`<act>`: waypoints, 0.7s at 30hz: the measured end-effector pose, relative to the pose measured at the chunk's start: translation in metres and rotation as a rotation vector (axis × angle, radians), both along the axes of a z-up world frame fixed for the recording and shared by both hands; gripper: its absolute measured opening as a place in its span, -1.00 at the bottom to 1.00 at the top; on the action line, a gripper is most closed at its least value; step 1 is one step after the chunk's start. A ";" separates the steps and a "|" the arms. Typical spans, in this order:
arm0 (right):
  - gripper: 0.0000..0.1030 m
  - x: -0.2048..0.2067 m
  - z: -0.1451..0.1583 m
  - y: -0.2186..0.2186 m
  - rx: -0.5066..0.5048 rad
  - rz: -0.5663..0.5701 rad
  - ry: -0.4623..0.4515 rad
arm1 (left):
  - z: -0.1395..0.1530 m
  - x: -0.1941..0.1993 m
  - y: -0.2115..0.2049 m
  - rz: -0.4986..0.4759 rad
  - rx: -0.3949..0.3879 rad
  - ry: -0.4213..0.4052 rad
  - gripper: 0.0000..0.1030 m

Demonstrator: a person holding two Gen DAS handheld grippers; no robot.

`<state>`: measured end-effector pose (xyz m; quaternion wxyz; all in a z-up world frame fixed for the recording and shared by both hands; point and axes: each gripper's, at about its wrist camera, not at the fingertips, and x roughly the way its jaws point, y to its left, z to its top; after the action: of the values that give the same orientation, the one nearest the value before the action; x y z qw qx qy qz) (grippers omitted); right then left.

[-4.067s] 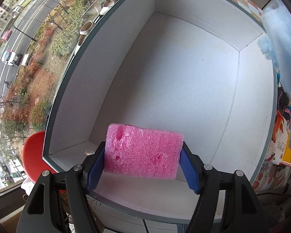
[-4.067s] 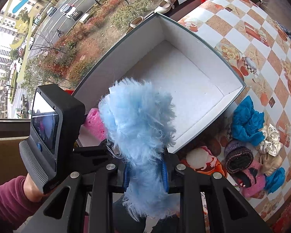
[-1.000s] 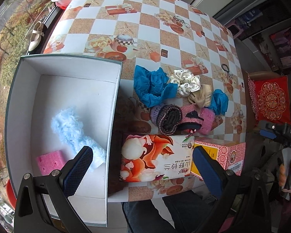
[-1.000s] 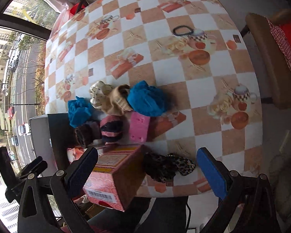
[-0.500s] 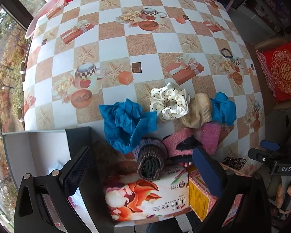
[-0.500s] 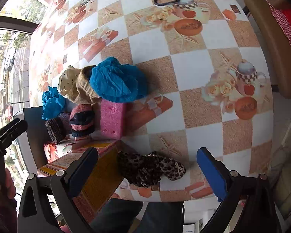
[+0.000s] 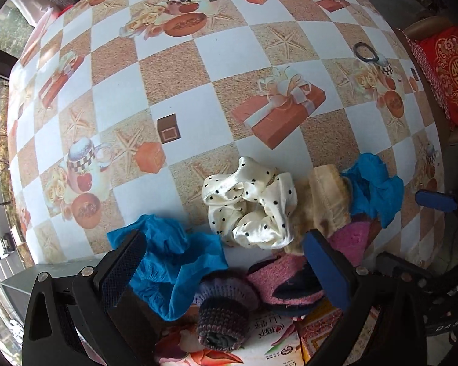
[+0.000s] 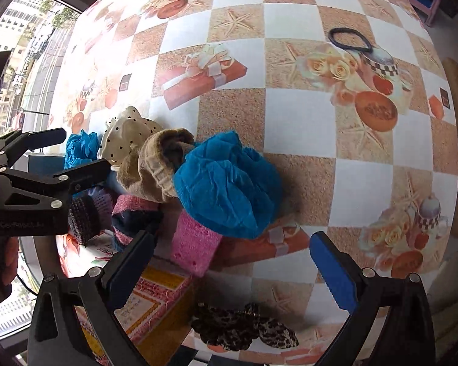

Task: Organize soft objects
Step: 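Grasp the polka-dot scrunchie with left tool while right tool grasps the blue cloth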

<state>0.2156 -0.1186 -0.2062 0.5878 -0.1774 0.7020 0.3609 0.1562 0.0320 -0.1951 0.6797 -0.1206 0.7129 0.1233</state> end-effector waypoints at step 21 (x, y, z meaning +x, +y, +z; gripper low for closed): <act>0.78 0.018 -0.022 0.030 0.044 -0.025 -0.011 | -0.033 0.056 0.024 0.012 -0.085 0.036 0.92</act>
<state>0.2335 -0.0890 -0.2277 0.6000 -0.1578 0.6926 0.3680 0.2125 0.0562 -0.2281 0.6601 -0.1517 0.7290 0.0991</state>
